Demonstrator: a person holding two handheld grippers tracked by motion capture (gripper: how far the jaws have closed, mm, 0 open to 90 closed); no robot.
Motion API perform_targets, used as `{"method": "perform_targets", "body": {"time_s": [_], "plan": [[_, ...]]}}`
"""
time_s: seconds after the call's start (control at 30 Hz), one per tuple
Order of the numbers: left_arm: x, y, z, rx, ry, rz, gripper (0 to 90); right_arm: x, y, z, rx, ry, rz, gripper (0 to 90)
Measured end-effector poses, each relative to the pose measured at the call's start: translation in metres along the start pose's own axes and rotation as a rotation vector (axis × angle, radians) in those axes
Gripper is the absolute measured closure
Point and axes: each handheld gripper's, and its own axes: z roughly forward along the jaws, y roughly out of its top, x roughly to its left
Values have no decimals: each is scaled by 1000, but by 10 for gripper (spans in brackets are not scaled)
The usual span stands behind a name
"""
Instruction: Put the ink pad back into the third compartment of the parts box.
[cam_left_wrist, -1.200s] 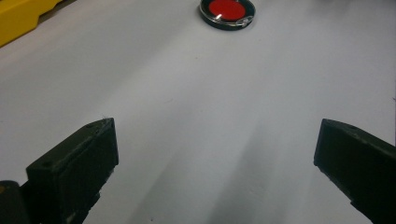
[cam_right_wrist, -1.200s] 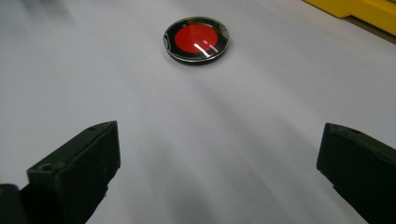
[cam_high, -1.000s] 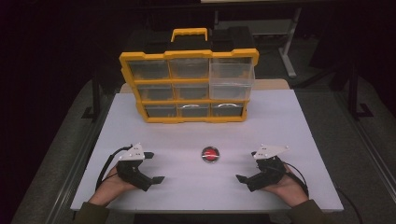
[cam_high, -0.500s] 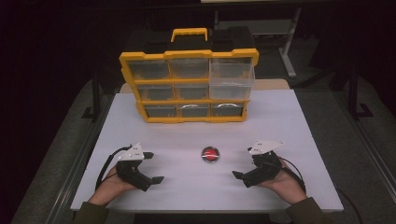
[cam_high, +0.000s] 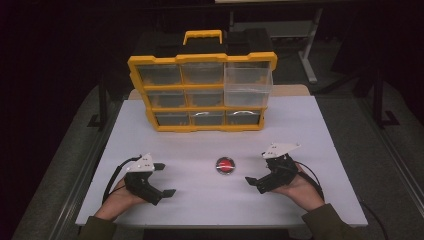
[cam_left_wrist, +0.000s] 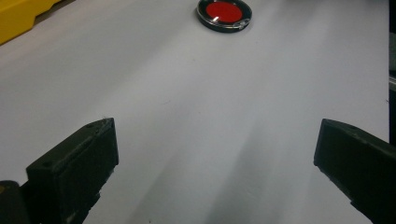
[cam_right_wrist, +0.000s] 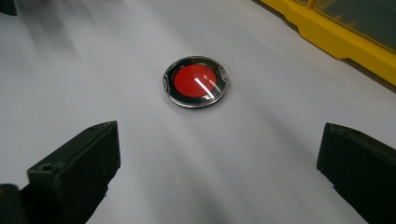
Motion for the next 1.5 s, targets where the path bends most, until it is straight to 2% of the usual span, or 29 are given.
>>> {"method": "perform_targets", "body": {"time_s": [0.87,1.17,1.5], "plan": [[0,0,2,7,-16,3,0,-4,33,28,28,32,-32,0],[0,-1,2,6,-18,4,0,-3,42,41,57,40,-47,0],[0,-1,2,6,-25,-1,0,-3,52,52,55,50,-54,0]]}}
